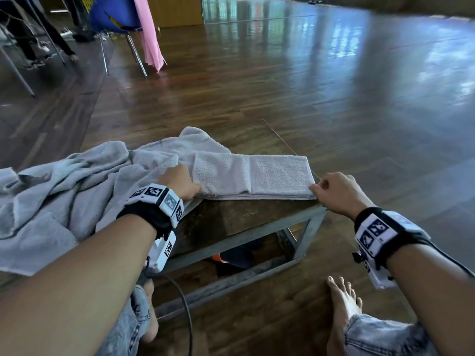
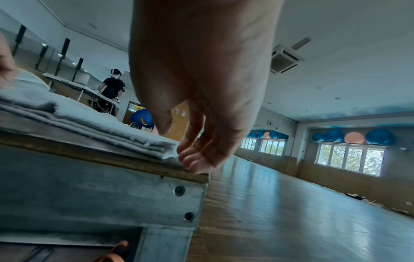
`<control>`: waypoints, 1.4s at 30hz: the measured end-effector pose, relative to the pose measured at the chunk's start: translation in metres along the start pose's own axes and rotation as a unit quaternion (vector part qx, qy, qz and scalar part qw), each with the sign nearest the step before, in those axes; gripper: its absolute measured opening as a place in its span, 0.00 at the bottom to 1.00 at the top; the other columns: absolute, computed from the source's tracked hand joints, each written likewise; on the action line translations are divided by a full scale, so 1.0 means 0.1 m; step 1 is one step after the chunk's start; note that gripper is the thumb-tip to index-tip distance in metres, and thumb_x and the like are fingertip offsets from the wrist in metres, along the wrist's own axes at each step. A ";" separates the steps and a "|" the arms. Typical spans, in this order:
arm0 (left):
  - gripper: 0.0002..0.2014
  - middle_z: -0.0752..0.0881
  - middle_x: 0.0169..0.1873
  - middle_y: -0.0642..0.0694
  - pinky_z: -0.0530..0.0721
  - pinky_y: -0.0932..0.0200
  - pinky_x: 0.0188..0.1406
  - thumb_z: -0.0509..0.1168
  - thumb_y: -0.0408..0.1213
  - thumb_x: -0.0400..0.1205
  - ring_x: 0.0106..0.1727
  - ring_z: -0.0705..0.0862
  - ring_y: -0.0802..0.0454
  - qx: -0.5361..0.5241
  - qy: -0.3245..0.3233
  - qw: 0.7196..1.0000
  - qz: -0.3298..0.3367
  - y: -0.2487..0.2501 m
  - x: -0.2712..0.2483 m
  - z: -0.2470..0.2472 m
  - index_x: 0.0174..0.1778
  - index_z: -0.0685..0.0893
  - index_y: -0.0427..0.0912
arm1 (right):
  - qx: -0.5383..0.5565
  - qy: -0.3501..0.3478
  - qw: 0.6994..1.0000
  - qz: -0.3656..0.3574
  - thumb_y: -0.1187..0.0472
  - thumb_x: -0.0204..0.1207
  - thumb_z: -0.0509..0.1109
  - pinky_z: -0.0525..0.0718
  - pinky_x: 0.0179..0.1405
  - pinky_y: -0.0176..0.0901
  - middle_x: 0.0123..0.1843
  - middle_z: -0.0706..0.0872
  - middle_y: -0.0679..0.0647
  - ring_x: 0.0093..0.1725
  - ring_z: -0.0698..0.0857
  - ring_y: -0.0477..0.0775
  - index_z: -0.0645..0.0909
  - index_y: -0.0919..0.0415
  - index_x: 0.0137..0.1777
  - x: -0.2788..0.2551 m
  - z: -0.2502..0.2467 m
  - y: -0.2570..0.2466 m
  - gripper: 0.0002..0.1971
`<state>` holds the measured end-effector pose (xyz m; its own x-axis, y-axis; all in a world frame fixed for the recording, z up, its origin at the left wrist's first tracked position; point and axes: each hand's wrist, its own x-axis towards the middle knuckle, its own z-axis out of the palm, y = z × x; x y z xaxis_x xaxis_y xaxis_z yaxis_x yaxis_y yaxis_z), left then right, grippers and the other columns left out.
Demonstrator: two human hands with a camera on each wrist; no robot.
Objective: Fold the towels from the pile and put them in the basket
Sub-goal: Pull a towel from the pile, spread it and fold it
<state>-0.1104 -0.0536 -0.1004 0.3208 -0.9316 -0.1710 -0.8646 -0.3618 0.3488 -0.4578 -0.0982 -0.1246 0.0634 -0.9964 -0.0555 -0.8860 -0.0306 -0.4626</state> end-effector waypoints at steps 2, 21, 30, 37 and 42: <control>0.15 0.81 0.29 0.38 0.89 0.42 0.44 0.72 0.40 0.80 0.32 0.83 0.39 -0.004 -0.004 1.000 -0.010 0.01 0.00 0.00 0.33 0.80 0.34 | -0.007 -0.002 1.000 0.022 0.47 0.81 0.67 0.87 0.50 0.57 0.48 0.86 0.62 0.44 0.86 0.65 0.80 0.61 0.33 -0.01 0.03 -0.07 0.21; 0.21 0.88 0.42 0.34 0.91 0.46 0.47 0.72 0.46 0.74 0.42 0.89 0.37 -0.039 0.010 0.998 -0.055 -0.08 0.01 -0.07 0.50 0.81 0.30 | -0.091 0.040 0.993 0.070 0.52 0.72 0.69 0.76 0.45 0.52 0.57 0.83 0.59 0.53 0.82 0.64 0.79 0.59 0.52 0.02 0.08 -0.25 0.14; 0.23 0.84 0.34 0.40 0.86 0.48 0.44 0.73 0.52 0.79 0.45 0.89 0.35 -0.010 -0.030 0.998 -0.047 -0.09 0.04 0.02 0.46 0.83 0.31 | -0.105 -0.018 0.972 -0.210 0.38 0.83 0.59 0.75 0.64 0.53 0.62 0.75 0.45 0.65 0.72 0.51 0.74 0.47 0.55 0.03 0.40 -0.28 0.14; 0.10 0.81 0.17 0.44 0.76 0.63 0.19 0.73 0.35 0.71 0.15 0.77 0.49 -0.101 -0.115 0.983 -0.103 -0.01 0.02 -0.17 0.29 0.80 0.37 | -0.104 -0.075 0.979 -0.159 0.36 0.85 0.56 0.79 0.56 0.54 0.52 0.76 0.43 0.55 0.77 0.48 0.78 0.47 0.39 0.14 0.30 -0.32 0.21; 0.11 0.88 0.33 0.47 0.81 0.60 0.32 0.75 0.42 0.70 0.34 0.86 0.50 0.115 -0.077 0.989 -0.043 0.15 -0.17 -0.24 0.41 0.86 0.39 | -0.189 -0.061 0.972 -0.125 0.47 0.80 0.62 0.73 0.31 0.44 0.37 0.81 0.49 0.33 0.82 0.52 0.75 0.59 0.27 0.11 0.20 -0.46 0.23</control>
<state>-0.1192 -0.0437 -0.0700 0.3501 -0.8746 -0.3356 -0.9075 -0.4054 0.1099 -0.4067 -0.1059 -0.1216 0.3314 -0.9383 -0.0989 -0.9402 -0.3196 -0.1179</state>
